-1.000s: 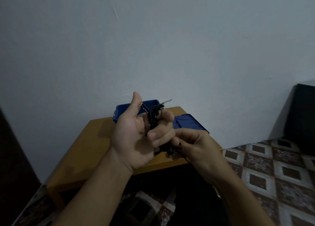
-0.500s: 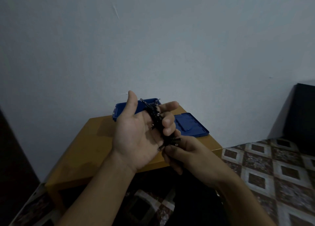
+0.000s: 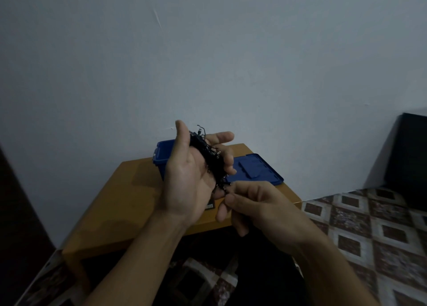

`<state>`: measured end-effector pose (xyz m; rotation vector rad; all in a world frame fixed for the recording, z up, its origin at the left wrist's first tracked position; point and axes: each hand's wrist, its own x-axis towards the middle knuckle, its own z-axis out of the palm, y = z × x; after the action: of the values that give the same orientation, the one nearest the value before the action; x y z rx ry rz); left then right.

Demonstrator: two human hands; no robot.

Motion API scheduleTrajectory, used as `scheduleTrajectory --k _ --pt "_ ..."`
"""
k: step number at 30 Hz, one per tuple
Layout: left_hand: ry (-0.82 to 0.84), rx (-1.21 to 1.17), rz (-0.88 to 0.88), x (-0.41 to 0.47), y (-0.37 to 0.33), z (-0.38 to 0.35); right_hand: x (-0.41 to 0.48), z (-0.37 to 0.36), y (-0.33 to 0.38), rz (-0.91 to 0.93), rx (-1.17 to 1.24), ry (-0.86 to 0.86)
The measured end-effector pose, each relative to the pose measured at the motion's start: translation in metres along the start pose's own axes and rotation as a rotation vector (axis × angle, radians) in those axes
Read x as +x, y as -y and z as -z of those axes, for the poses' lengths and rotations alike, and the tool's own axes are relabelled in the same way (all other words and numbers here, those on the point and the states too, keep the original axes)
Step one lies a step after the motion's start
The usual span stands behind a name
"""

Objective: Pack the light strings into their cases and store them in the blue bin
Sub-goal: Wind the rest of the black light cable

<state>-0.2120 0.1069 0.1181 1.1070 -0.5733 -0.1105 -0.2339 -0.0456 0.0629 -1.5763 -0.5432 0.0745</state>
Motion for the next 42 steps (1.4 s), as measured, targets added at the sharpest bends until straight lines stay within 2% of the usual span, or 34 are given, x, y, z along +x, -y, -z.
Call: scheduleTrajectory --k 14,23,30,33,35,39,42 --pt "0.056 0.212 0.056 0.002 0.01 0.008 -0.007 0.003 0.014 -0.042 -0.141 -0.087" --pt "-0.069 0.319 -0.029 0.008 0.016 0.007 -0.011 0.011 0.021 -0.041 -0.046 -0.159" --pt "-0.056 0.391 0.084 0.013 0.028 0.013 -0.01 0.007 0.023 0.02 0.018 -0.219" --pt "-0.122 0.336 0.146 0.026 0.036 0.016 -0.009 0.004 0.023 0.069 0.026 -0.285" --pt "-0.134 0.391 0.182 0.031 0.039 0.019 -0.008 0.004 0.022 0.1 0.037 -0.334" --pt "-0.07 0.446 0.229 0.034 0.041 0.026 -0.008 0.007 0.022 0.155 0.029 -0.389" --pt "0.027 0.499 0.292 0.035 0.044 0.032 -0.01 0.01 0.024 0.167 0.007 -0.365"
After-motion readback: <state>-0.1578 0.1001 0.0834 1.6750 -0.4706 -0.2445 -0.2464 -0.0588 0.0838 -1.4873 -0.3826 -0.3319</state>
